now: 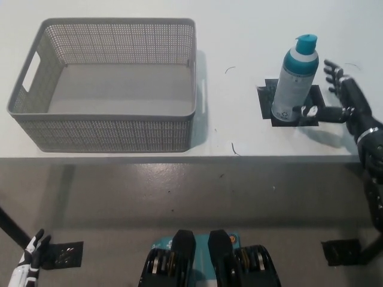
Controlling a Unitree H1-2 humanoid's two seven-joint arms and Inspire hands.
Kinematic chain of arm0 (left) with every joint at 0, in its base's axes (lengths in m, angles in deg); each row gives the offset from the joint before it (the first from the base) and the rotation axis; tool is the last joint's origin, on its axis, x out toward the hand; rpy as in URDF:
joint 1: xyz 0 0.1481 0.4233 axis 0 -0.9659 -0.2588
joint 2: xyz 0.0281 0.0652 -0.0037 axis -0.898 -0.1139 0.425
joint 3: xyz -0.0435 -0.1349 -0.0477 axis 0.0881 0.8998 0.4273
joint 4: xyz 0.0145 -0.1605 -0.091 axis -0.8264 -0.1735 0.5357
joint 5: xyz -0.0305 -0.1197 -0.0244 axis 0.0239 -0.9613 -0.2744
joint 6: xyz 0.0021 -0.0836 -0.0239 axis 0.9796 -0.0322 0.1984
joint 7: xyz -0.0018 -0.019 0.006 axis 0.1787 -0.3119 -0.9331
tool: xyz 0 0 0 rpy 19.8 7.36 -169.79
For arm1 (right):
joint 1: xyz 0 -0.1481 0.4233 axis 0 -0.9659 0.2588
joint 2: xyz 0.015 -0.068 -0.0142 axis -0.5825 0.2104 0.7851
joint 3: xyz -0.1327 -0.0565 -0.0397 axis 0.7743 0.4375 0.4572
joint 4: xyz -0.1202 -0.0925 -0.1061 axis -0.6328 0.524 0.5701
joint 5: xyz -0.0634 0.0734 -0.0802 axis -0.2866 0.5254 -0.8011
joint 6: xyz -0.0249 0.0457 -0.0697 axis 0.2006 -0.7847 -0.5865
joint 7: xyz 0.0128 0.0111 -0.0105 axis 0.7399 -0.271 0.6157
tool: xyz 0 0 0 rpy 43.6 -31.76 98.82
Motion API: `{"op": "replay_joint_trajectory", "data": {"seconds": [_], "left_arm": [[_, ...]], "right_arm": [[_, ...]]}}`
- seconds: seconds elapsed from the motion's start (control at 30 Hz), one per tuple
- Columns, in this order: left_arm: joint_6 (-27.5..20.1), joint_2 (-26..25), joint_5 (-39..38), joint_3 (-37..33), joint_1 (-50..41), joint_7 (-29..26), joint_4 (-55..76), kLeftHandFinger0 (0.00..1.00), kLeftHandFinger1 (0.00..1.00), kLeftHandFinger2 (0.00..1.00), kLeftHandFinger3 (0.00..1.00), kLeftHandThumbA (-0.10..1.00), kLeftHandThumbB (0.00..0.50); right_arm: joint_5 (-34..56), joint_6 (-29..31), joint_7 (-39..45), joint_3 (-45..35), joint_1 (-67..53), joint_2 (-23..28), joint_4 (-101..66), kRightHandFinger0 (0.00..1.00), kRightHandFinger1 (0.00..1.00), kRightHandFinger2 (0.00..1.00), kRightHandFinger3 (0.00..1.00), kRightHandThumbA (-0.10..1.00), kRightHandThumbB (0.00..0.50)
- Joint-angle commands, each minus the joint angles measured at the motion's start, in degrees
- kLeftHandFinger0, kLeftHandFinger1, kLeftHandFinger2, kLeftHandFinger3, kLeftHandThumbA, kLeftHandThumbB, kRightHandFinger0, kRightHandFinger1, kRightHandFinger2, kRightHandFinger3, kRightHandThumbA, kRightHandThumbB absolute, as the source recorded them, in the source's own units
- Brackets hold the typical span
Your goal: Use the right hand to pick up an air purifying spray and put it inside a container
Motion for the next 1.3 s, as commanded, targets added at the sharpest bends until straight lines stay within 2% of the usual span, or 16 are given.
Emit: {"op": "replay_joint_trajectory", "data": {"seconds": [0.0,0.23,0.37,0.5,0.87,0.97,1.0,1.03,1.07,1.1,1.13,1.17,1.2,1.27], "left_arm": [[-1.6,-0.3,0.0,0.1,0.2,-0.3,1.6,1.0,1.0,1.0,1.0,1.0,0.376],[-1.5,-0.3,0.1,0.1,-0.3,-0.3,2.1,1.0,1.0,1.0,1.0,1.0,0.36],[-1.7,-0.2,-0.1,-0.1,-0.4,-0.2,2.0,1.0,1.0,1.0,1.0,1.0,0.362],[-1.4,-0.6,-0.1,-0.1,-0.3,0.1,2.1,1.0,1.0,1.0,1.0,1.0,0.33],[-2.1,-0.5,0.4,-0.4,-0.4,0.1,2.0,1.0,1.0,1.0,1.0,1.0,0.311],[-2.6,-0.6,0.7,-0.6,-0.6,0.0,1.5,1.0,1.0,1.0,1.0,1.0,0.281],[-2.6,-0.5,1.5,-0.8,-0.6,-0.2,1.7,1.0,1.0,1.0,1.0,1.0,0.271],[-2.7,-0.5,2.1,-0.9,-0.6,-0.5,1.8,1.0,1.0,1.0,1.0,1.0,0.27],[-2.6,-0.5,2.0,-1.0,-0.6,-0.3,1.8,1.0,1.0,1.0,1.0,1.0,0.25],[-2.5,-0.6,2.2,-1.2,-0.5,-0.3,1.9,1.0,1.0,1.0,1.0,1.0,0.248],[-2.4,-0.7,2.0,-1.2,-0.3,-0.2,1.9,1.0,1.0,1.0,1.0,1.0,0.252],[-2.3,-0.7,1.8,-1.3,-0.4,0.0,2.1,1.0,1.0,1.0,1.0,1.0,0.257],[-2.2,-0.7,1.7,-1.4,-0.4,0.1,2.1,1.0,1.0,1.0,1.0,1.0,0.258],[-1.8,-0.8,1.8,-1.2,-0.4,-0.1,2.3,1.0,1.0,1.0,1.0,1.0,0.257]], "right_arm": [[-1.0,8.3,-4.1,0.4,4.7,-0.1,4.5,1.0,1.0,1.0,1.0,1.0,0.5],[-0.2,13.0,-5.1,1.4,7.2,-2.2,14.8,1.0,1.0,1.0,1.0,1.0,0.5],[-0.1,12.7,-5.1,1.8,7.3,-3.5,14.7,1.0,1.0,1.0,1.0,1.0,0.5],[0.5,13.8,-5.2,2.0,9.4,-4.6,15.7,1.0,1.0,1.0,1.0,1.0,0.5],[0.0,10.1,-5.4,2.6,12.0,-6.6,11.9,1.0,1.0,1.0,1.0,0.93,0.5],[-1.5,10.0,-7.4,3.5,11.8,-7.4,11.1,1.0,1.0,1.0,1.0,0.8,0.5],[-1.2,10.1,-8.0,3.2,11.4,-7.7,10.4,1.0,1.0,1.0,1.0,0.69,0.473],[-0.6,10.5,-8.4,2.7,11.2,-8.1,10.1,1.0,1.0,1.0,1.0,0.67,0.482],[-2.0,13.9,-13.1,2.4,10.9,-8.9,10.6,1.0,1.0,1.0,1.0,0.23,0.367],[-2.6,17.1,-17.5,1.4,10.8,-9.8,11.4,1.0,1.0,1.0,1.0,0.09,0.345],[-2.4,16.8,-21.2,0.1,11.2,-10.7,12.7,0.79,0.79,0.78,0.79,-0.09,0.31],[-2.2,17.9,-23.5,-0.7,11.1,-11.4,13.3,0.68,0.66,0.65,0.7,-0.1,0.34],[-1.9,18.7,-24.4,-1.3,11.0,-11.8,13.5,0.52,0.5,0.53,0.58,-0.1,0.338],[-1.3,19.7,-24.1,-1.7,10.5,-12.2,13.6,0.44,0.41,0.44,0.55,-0.1,0.315]]}}
